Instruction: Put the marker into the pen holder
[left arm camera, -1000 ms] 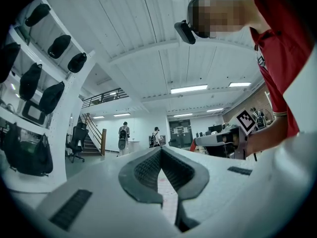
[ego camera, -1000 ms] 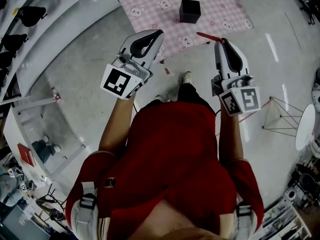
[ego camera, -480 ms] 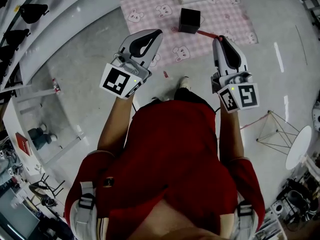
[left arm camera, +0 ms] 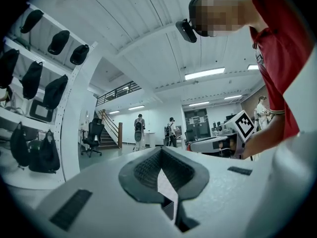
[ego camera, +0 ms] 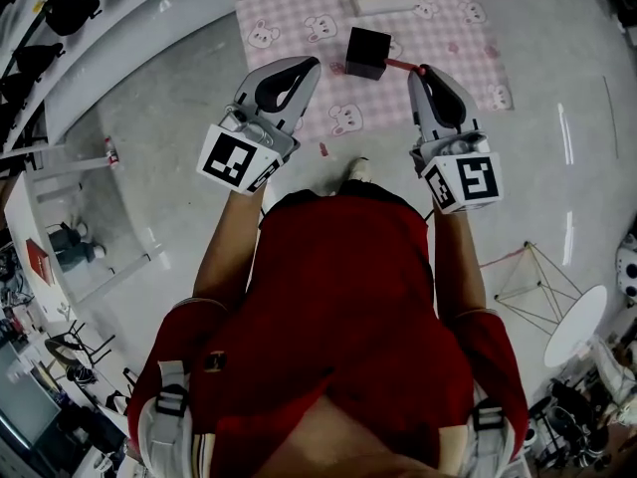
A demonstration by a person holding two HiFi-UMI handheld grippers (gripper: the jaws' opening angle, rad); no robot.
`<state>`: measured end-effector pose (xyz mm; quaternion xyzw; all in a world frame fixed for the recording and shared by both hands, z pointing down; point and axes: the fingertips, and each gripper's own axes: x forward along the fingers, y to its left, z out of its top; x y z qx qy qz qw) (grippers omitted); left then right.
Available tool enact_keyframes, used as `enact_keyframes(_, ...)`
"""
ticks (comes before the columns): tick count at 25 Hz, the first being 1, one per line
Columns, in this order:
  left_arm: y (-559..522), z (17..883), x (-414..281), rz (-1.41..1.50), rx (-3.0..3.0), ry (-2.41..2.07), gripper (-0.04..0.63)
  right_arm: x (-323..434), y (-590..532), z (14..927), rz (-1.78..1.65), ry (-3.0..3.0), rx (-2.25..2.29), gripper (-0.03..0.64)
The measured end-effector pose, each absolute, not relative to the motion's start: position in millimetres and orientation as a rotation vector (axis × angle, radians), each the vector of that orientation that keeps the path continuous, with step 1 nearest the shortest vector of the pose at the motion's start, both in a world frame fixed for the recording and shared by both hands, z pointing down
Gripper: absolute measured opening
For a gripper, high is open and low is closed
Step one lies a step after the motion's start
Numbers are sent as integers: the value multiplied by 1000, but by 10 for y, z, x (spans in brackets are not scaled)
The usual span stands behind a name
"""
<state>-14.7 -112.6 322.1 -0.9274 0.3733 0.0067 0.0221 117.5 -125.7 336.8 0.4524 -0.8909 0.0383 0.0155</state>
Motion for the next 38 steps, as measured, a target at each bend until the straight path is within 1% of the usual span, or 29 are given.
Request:
enact_keyframes(11, -1352, 3345, 51, -15, -2849, 1284, 6, 1214, -1590, 3655, 137, -2787, 1242, 44)
enact_keyframes(18, -1456, 3428, 35, -37, -2856, 1317, 6, 1139, -1717, 3872, 147, -2759, 1189, 44)
enact_keyframes(38, -1586, 3564, -177, -46, -2947, 1211, 6, 888, -1815, 4422, 225, -2618, 1289, 44)
